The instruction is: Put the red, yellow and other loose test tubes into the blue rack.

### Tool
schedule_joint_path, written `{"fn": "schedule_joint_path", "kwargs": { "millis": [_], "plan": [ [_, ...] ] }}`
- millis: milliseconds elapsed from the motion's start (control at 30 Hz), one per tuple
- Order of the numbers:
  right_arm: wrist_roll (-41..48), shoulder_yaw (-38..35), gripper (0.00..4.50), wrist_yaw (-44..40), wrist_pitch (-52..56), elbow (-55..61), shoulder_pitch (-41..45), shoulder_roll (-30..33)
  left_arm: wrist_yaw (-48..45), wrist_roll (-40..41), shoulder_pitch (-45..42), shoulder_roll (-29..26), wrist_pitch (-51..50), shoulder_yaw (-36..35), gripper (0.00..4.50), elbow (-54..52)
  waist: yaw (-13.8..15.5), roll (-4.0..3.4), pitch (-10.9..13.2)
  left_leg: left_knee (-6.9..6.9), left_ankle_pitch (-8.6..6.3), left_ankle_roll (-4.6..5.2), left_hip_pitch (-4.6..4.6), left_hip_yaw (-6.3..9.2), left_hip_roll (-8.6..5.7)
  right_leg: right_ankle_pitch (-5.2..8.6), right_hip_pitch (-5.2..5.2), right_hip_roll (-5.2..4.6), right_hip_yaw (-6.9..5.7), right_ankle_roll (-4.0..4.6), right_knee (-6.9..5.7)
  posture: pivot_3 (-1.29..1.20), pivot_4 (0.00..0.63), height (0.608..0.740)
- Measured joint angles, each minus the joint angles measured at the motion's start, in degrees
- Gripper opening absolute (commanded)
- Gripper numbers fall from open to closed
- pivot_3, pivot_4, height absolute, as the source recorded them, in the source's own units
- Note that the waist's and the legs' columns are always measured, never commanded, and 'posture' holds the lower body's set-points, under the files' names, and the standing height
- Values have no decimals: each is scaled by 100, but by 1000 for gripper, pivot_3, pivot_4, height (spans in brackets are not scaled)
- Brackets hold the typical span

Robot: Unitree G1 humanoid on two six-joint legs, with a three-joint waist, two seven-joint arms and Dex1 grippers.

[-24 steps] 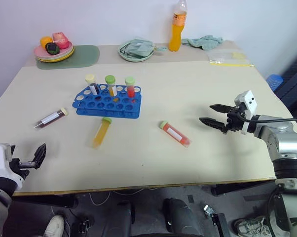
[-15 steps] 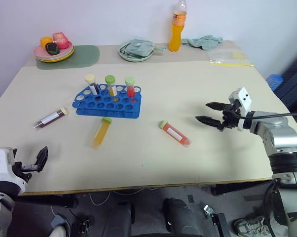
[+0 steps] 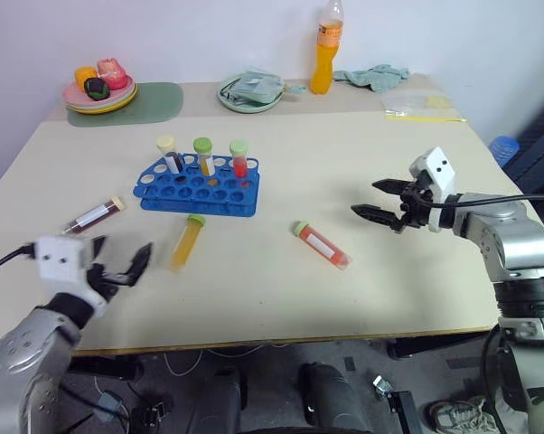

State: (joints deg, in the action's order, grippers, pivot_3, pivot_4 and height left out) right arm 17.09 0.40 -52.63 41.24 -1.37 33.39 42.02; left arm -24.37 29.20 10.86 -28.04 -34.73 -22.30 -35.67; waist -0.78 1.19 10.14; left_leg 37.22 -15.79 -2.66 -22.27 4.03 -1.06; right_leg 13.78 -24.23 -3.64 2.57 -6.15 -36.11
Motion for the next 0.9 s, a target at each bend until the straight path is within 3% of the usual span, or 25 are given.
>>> {"fn": "schedule_joint_path", "kwargs": {
  "millis": [200, 433, 833, 900],
  "plan": [
    [295, 560, 4378, 394, 2465, 870, 532, -35, -849, -110, -342, -600, 112, 1236, 4489, -47, -34, -6, 2, -1, 0, 1, -1, -5, 1, 9, -7, 1, 4, 17, 0, 0, 150, 740],
    [546, 1335, 4378, 1155, 4857, 1145, 1537, -775, -1268, -433, -603, -561, 462, 2401, 4489, -44, -10, -7, 3, -3, -1, 3, -7, 0, 0, 2, -12, 1, 2, 4, -1, 0, 150, 740],
    [222, 2435, 4378, 1945, 4730, -305, 2414, -1345, -1055, -794, -332, -323, 705, 2744, 4489, -18, -32, -9, 3, -4, -2, 4, -10, -1, -1, -1, -19, 1, 2, -1, -2, 0, 150, 740],
    [166, 2565, 3869, 1955, 4586, -557, 2554, -1400, -1020, -828, -282, -301, 733, 2747, 4500, -18, -32, -9, 3, -4, -2, 4, -10, -1, -2, -1, -19, 0, 2, -1, -2, 0, 150, 740]
  ]
}}
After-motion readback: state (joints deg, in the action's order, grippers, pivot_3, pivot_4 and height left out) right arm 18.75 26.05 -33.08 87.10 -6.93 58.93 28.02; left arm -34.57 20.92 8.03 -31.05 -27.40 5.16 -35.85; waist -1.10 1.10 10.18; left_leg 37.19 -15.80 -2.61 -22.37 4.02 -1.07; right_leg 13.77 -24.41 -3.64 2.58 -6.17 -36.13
